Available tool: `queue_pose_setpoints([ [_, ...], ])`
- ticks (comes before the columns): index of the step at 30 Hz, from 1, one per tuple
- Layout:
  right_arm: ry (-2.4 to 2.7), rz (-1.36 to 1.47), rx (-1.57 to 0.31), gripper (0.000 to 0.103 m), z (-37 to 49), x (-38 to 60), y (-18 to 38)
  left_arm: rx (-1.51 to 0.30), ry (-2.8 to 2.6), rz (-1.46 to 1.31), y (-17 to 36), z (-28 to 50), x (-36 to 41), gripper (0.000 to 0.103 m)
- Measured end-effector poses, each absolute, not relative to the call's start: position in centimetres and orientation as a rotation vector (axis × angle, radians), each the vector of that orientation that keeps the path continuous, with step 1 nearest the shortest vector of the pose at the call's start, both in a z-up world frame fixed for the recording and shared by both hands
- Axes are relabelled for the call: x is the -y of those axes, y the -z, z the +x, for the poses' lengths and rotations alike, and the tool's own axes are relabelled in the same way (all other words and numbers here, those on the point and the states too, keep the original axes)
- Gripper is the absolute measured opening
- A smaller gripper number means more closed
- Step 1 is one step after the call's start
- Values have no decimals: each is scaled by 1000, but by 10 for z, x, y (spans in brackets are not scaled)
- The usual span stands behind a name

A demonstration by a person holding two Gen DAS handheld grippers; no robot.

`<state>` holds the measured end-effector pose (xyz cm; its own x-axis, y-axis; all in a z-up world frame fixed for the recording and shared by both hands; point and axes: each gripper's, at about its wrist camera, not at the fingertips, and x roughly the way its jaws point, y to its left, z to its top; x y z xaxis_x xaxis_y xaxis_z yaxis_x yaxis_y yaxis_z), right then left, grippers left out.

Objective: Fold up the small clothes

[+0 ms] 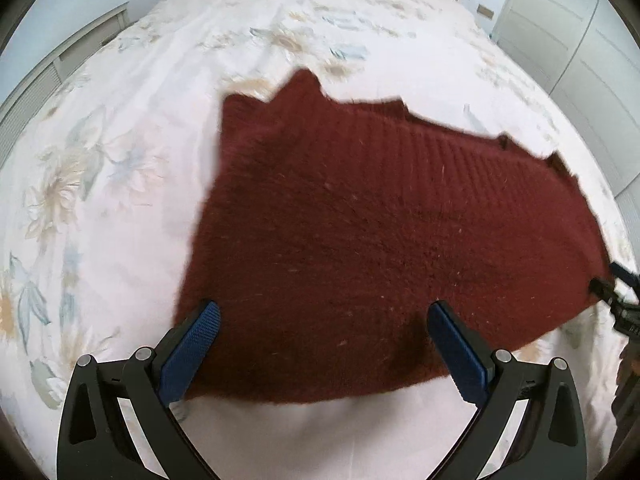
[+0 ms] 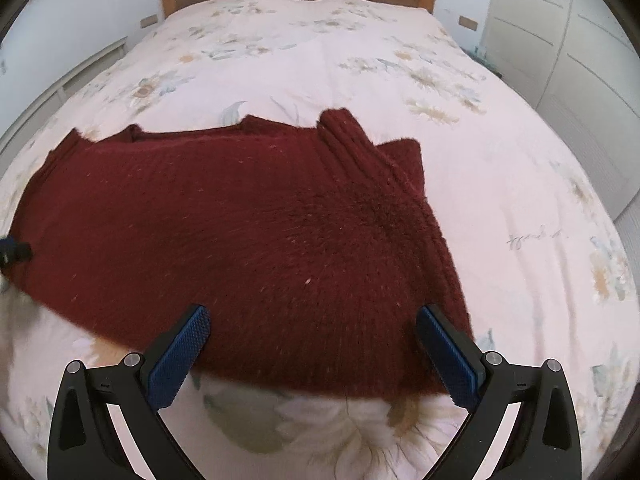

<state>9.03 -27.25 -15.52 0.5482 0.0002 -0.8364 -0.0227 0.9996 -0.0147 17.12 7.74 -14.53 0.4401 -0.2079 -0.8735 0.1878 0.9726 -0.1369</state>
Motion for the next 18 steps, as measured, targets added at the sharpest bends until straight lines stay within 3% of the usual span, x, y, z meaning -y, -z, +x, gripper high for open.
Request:
queue_pose_setpoints([
  [8, -17, -12, -1039, 103, 49, 293, 142, -1133, 184, -128, 127, 185, -133, 102],
  [18, 47, 51, -1118, 103, 32, 333, 152, -1262, 227, -263, 169, 207, -150, 102],
])
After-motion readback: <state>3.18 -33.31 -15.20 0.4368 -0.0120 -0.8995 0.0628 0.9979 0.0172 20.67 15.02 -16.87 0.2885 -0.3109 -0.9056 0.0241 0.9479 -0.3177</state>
